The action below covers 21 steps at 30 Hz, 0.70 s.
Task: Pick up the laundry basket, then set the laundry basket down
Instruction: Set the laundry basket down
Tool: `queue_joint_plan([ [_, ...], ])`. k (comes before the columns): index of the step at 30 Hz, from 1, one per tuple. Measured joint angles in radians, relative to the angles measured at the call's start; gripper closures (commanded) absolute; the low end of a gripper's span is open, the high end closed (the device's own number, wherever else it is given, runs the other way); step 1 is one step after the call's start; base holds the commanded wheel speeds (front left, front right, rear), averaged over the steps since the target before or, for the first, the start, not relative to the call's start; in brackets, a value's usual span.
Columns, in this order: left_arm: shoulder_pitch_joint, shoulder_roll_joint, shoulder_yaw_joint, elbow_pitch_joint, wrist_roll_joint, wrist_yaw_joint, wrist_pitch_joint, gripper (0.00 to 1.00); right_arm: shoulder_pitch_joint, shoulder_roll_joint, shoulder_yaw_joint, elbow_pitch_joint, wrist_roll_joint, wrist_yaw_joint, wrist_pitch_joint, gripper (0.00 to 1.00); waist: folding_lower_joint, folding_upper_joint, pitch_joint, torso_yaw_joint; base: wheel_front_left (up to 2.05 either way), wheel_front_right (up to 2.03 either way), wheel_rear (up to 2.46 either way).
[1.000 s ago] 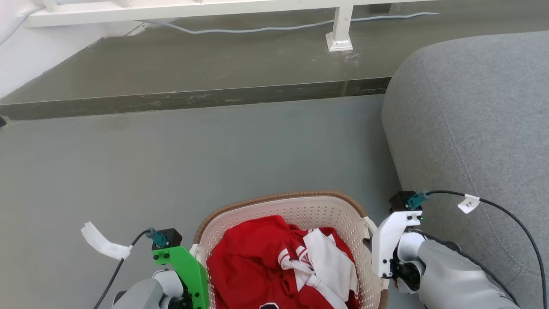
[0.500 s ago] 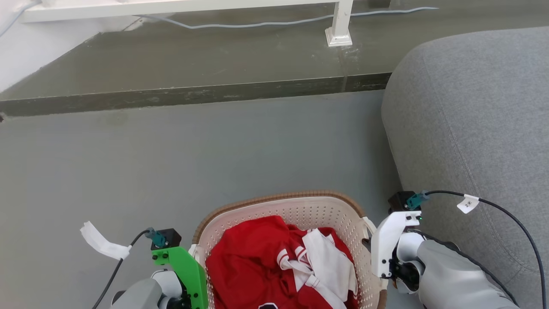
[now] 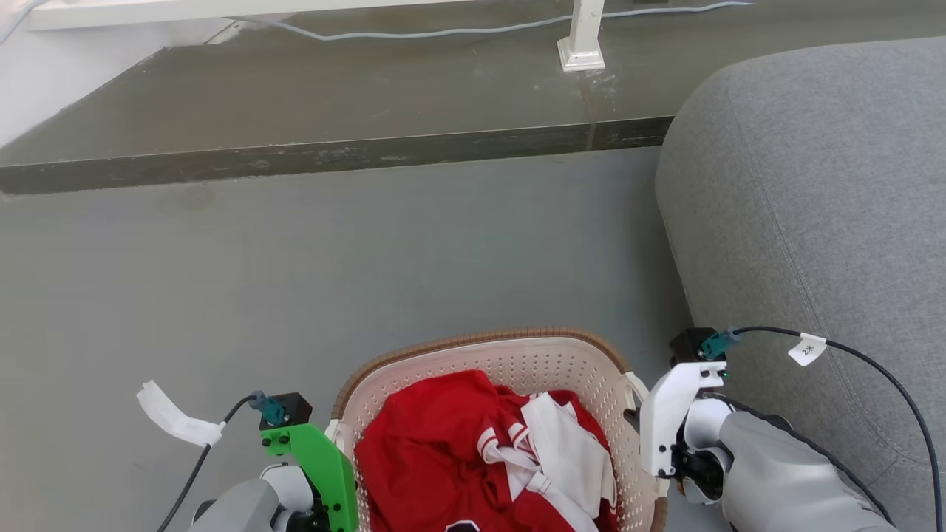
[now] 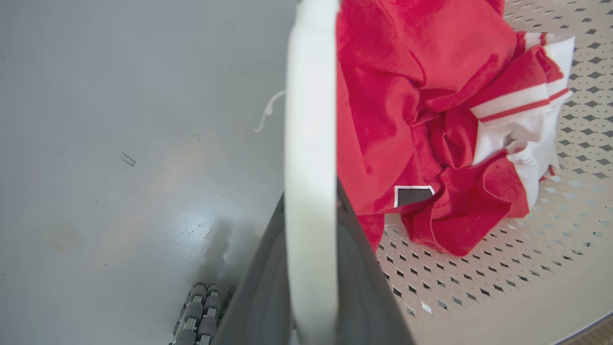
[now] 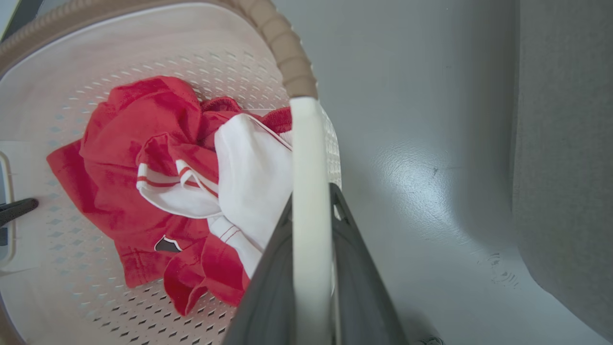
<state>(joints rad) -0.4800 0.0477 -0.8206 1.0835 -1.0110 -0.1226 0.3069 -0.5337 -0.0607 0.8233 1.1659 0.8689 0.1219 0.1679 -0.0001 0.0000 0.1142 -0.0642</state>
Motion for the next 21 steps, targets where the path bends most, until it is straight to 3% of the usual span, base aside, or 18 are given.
queue_joint_plan([
  [21, -0.051, 0.012, -0.013, -0.014, -0.014, 0.000, -0.043, 1.00, -0.049, -0.008, 0.009, -0.007, 0.007, 0.000, -0.036, 1.00, 0.0000, 0.0000, 0.069, -0.001, 0.00, 0.00, 0.00],
])
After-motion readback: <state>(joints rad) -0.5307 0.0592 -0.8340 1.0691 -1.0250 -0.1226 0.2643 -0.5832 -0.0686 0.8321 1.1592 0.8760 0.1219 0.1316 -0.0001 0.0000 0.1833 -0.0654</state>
